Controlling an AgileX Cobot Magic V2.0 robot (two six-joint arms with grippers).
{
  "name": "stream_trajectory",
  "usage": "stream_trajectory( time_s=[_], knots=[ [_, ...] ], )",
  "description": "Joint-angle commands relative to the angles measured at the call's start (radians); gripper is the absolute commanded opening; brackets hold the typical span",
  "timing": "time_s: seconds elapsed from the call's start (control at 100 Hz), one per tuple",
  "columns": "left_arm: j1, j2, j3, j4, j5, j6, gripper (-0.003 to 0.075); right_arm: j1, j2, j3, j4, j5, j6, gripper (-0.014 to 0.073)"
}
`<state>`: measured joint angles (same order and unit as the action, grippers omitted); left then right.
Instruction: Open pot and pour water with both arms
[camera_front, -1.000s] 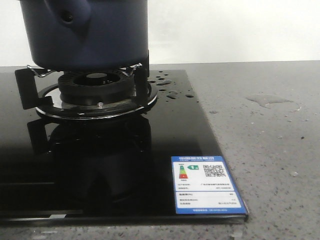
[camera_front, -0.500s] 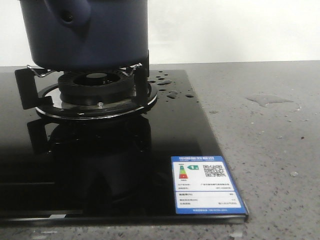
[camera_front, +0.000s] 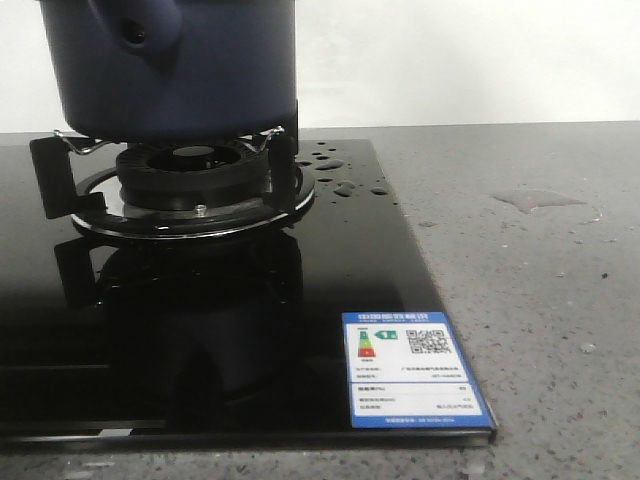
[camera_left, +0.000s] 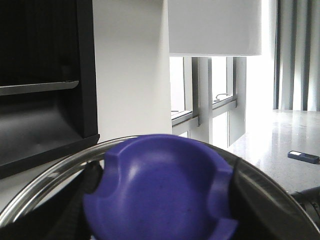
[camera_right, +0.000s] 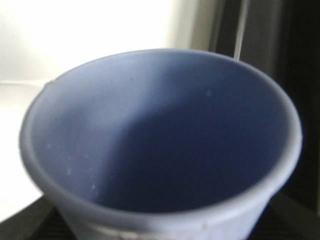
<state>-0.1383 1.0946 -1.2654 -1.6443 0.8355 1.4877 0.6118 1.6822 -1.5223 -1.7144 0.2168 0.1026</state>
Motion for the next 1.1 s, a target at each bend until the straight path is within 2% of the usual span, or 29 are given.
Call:
stream_trajectory(
  time_s=[0.0,0.05,0.14,0.21,0.33,0.45,0.56,0.68,0.8,0.96,1.089],
  knots=[
    [0.001,-0.023,-0.036,-0.084,-0.009,-0.01,0.0304,-0.003,-0.038,-0.034,0.054,0.092,0.21,0.0247],
    [0.001,-0.023,-0.036,-0.084,-0.009,-0.01,0.0304,-0.001,-0.037,-0.033,0.097,0.115,0.285,0.0247],
    [0.001,-0.023,-0.036,-0.084,-0.011,-0.01,0.0304,0.013,-0.037,-0.033,0.149,0.191,0.327,0.0247],
    [0.001,-0.023,-0.036,-0.08,-0.011,-0.01,0.0304,0.013,-0.042,-0.033,0.2,0.238,0.438,0.0249],
    [0.001,-0.023,-0.036,-0.07,-0.009,-0.01,0.0304,0.0,-0.076,-0.03,0.298,0.389,0.574,0.0249],
    [0.001,-0.023,-0.036,-0.049,-0.011,-0.01,0.0304,-0.054,-0.13,-0.007,0.407,0.488,0.59,0.0249],
    [0.001,-0.023,-0.036,-0.031,-0.011,-0.011,0.0304,-0.133,-0.208,0.068,0.52,0.486,0.631,0.0249],
    [0.001,-0.023,-0.031,-0.017,-0.011,-0.011,0.0304,-0.232,-0.327,0.252,0.554,0.407,0.772,0.0249],
    [0.001,-0.023,-0.008,-0.01,-0.009,-0.011,0.0304,-0.329,-0.467,0.496,0.554,0.235,0.848,0.0249],
    [0.001,0.001,0.037,-0.005,-0.009,-0.011,0.0304,-0.406,-0.624,0.792,0.537,-0.018,0.868,0.0249],
    [0.001,0.034,0.05,-0.003,0.004,-0.011,0.0304,-0.43,-0.708,0.931,0.519,-0.191,0.868,0.0249]
  ],
)
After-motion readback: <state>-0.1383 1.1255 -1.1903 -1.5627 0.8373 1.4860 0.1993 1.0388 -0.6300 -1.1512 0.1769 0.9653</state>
